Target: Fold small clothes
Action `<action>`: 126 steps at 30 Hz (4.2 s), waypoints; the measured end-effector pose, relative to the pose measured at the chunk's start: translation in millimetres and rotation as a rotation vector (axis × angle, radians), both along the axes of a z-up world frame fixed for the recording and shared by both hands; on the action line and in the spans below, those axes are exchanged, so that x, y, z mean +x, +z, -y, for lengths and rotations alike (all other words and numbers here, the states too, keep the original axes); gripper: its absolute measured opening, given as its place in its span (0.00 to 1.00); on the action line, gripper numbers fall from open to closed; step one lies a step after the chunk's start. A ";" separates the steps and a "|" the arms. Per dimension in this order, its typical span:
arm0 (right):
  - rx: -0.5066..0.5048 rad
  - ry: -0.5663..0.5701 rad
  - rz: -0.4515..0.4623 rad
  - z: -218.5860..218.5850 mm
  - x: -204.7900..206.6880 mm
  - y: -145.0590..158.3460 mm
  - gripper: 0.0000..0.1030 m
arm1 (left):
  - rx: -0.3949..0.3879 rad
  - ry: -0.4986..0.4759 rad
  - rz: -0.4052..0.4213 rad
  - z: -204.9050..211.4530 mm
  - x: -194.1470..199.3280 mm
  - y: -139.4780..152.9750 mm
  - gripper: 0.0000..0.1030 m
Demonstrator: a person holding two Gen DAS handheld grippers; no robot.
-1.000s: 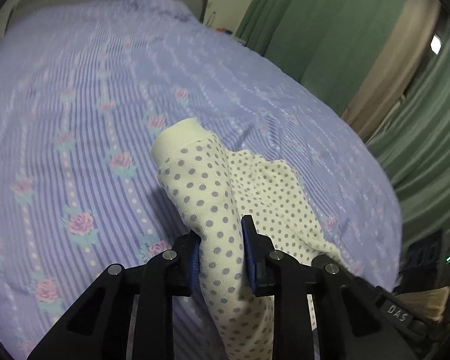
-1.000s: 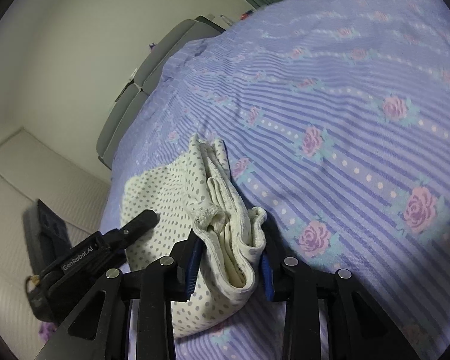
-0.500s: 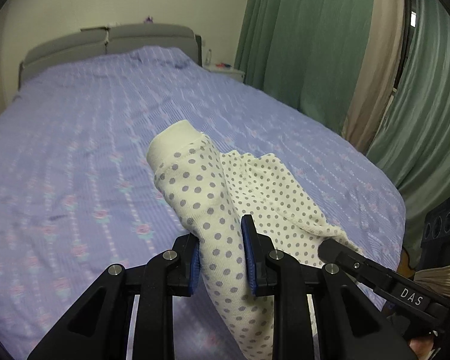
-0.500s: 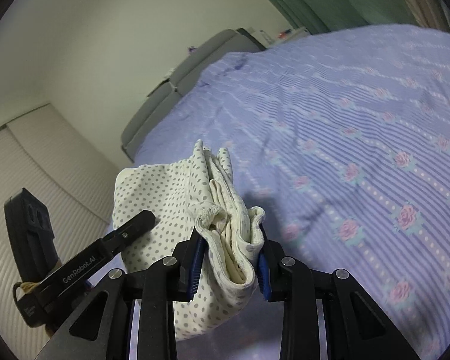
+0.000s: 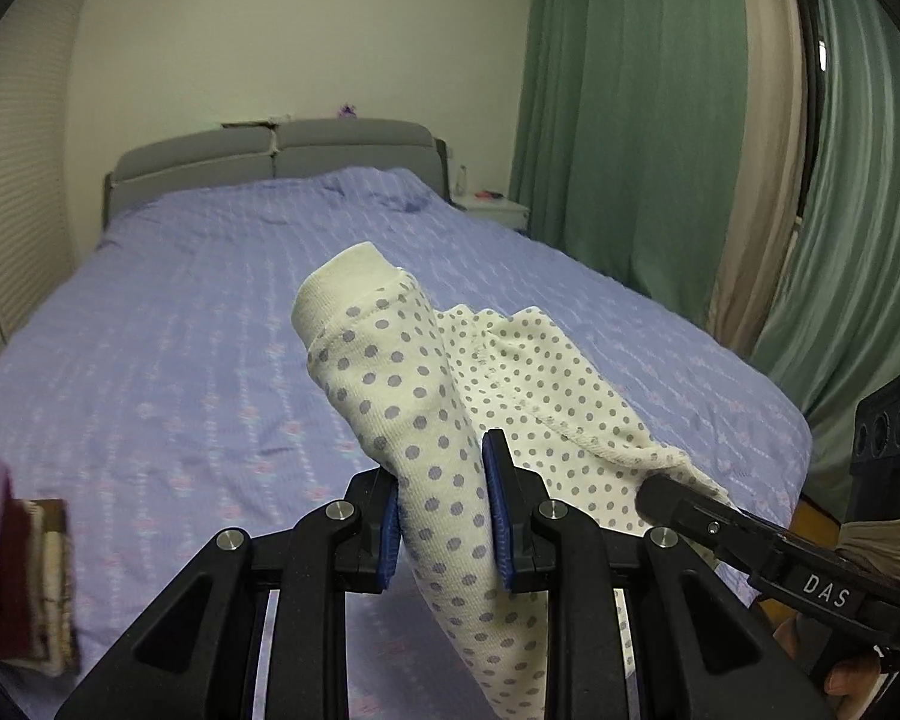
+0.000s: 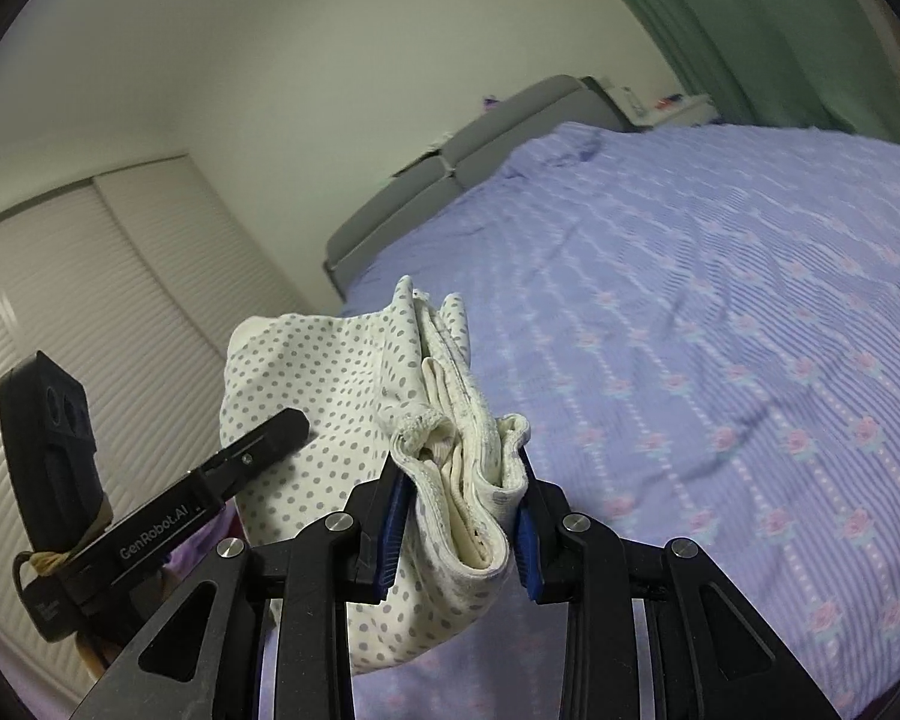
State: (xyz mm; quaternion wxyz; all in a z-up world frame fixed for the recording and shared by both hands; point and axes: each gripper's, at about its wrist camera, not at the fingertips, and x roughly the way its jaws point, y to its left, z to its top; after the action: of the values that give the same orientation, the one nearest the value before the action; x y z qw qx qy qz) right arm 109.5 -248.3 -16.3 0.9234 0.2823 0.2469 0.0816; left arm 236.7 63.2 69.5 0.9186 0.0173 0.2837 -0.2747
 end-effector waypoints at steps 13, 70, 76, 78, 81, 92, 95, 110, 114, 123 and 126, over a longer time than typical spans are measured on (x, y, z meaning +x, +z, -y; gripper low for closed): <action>-0.059 0.185 0.071 -100.5 4.8 43.4 0.31 | 0.002 0.092 0.043 -120.4 -21.2 49.6 0.25; -0.131 0.465 0.033 -334.3 74.0 15.6 0.54 | 0.208 0.466 -0.105 -439.2 118.8 -15.6 0.55; -0.126 0.482 -0.070 -331.3 87.6 2.6 0.54 | 0.200 0.559 -0.092 -446.8 106.0 -1.1 0.57; -0.128 0.487 -0.057 -327.2 83.3 3.9 0.54 | 0.211 0.619 -0.057 -443.4 93.7 10.5 0.61; -0.177 0.489 -0.011 -314.5 69.8 17.1 0.61 | 0.236 0.735 -0.031 -436.2 71.4 24.9 0.67; -0.340 0.299 0.020 -195.0 33.9 55.4 0.89 | 0.274 0.680 0.160 -322.5 -45.6 42.4 1.00; -0.380 0.257 0.017 -157.0 20.1 62.4 0.90 | 0.264 0.638 0.203 -282.3 -69.7 32.7 1.00; -0.578 0.144 0.041 -28.0 -89.2 63.9 0.93 | 0.125 0.454 0.137 -131.9 -133.3 -5.7 1.00; -0.563 0.127 0.017 1.1 -112.1 58.3 0.93 | 0.115 0.410 0.126 -99.0 -149.4 -7.8 1.00; -0.547 0.092 0.002 44.7 -147.8 41.9 0.93 | 0.103 0.355 0.122 -49.3 -174.8 -18.7 1.00; -0.539 0.080 -0.002 52.4 -154.4 37.7 0.93 | 0.115 0.335 0.124 -39.2 -179.2 -21.0 1.00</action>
State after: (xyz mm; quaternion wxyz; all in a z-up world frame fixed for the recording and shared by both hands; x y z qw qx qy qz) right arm -44.9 -300.7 21.4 0.9610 0.0163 0.2716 0.0492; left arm 57.5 102.5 48.5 0.9647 0.0394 0.2408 -0.0995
